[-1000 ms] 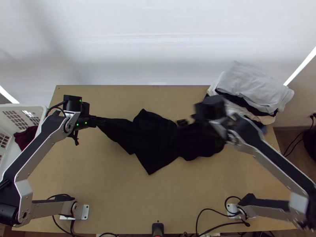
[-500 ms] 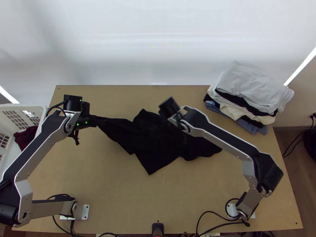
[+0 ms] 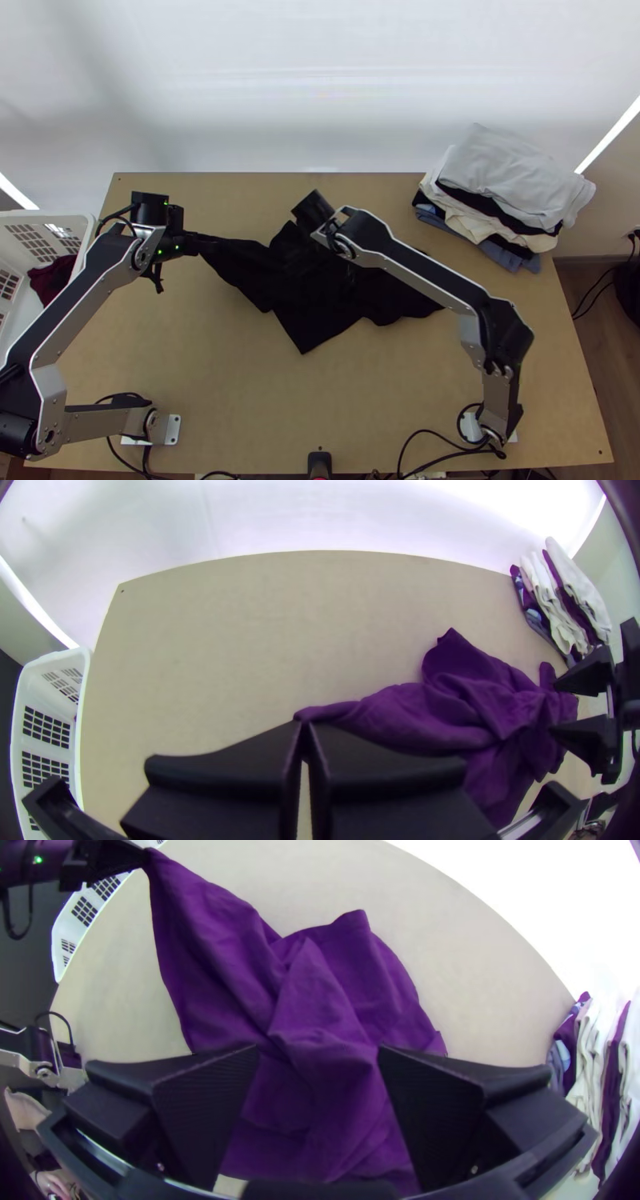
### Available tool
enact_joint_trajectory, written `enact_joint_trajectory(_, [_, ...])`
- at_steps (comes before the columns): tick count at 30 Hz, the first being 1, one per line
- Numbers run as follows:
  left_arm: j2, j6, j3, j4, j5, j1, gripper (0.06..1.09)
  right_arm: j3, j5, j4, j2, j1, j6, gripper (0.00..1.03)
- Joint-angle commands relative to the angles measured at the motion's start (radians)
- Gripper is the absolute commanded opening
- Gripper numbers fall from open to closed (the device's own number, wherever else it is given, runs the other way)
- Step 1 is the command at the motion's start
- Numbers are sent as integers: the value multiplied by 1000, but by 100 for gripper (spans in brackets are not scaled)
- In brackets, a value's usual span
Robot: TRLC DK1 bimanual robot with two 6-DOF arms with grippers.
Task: Fold the t-shirt
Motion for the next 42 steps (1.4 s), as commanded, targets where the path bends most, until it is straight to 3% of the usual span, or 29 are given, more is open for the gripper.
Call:
enact_joint_trajectory(1, [13,-9,29,19,-5,3,10,39,10,-19,35,7,-7,78])
enact_joint_trajectory(15, [32,-7,46,27,-5,0,10,35,37,-47,87,9,-18,75])
enact_joint_trajectory(17, [30,-7,49,27,-5,0,10,33,40,-16,94,7,-18,61])
enact_joint_trajectory(21, [26,-7,50,24,-5,-1,10,30,40,2,104,4,-24,57])
enact_joint_trajectory(25, [15,2,52,22,-5,-1,10,12,40,62,84,1,-15,31])
enact_joint_trajectory(27, [10,8,60,21,-5,0,10,21,51,82,80,1,-15,2])
enact_joint_trajectory(33, [-8,14,107,-1,-5,20,10,1,129,91,-35,-9,-15,3])
enact_joint_trajectory(42, [-42,7,273,-12,-4,126,10,-70,152,129,-284,-180,42,3])
